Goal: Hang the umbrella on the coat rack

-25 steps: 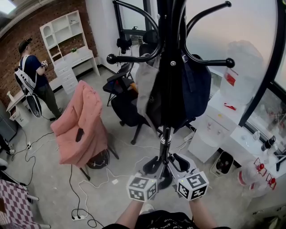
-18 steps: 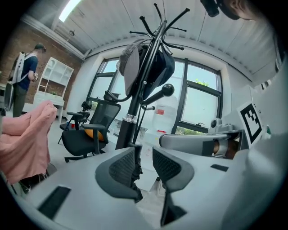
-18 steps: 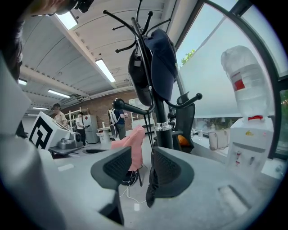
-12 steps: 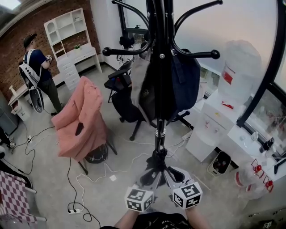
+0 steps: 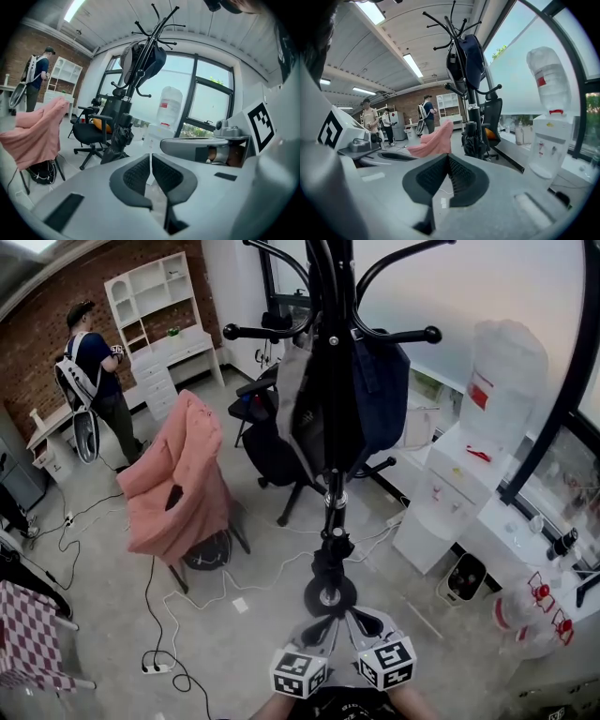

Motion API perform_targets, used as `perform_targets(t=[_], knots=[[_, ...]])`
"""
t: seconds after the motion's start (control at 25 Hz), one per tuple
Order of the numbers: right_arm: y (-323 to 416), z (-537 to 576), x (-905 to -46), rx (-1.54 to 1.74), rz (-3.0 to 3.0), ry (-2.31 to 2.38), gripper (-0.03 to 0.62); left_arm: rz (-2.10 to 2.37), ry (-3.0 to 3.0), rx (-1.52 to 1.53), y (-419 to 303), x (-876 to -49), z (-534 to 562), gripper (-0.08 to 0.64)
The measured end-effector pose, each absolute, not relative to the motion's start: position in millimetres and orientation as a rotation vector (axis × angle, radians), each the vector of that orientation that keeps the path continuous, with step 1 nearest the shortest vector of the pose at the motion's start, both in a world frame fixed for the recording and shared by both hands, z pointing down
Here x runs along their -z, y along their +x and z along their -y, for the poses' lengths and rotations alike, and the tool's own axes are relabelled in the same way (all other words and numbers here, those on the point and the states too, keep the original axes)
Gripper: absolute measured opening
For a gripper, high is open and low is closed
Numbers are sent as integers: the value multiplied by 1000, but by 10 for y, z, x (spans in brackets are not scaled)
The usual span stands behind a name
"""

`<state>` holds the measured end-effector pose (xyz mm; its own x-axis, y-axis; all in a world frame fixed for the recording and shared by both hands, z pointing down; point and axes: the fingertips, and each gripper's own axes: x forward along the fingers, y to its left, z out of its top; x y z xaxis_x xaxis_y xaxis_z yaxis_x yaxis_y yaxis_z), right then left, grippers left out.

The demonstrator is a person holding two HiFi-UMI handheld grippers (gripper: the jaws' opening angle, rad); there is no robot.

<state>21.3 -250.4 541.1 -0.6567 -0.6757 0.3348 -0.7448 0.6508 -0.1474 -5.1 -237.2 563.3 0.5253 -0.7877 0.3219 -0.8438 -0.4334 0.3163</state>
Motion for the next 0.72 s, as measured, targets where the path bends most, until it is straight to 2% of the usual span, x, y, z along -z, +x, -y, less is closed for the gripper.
perform_targets(t=[0.72], knots=[[242, 1830, -5714, -368, 2575, 1132, 5, 1401, 2280, -191, 39, -5825, 1799, 11]])
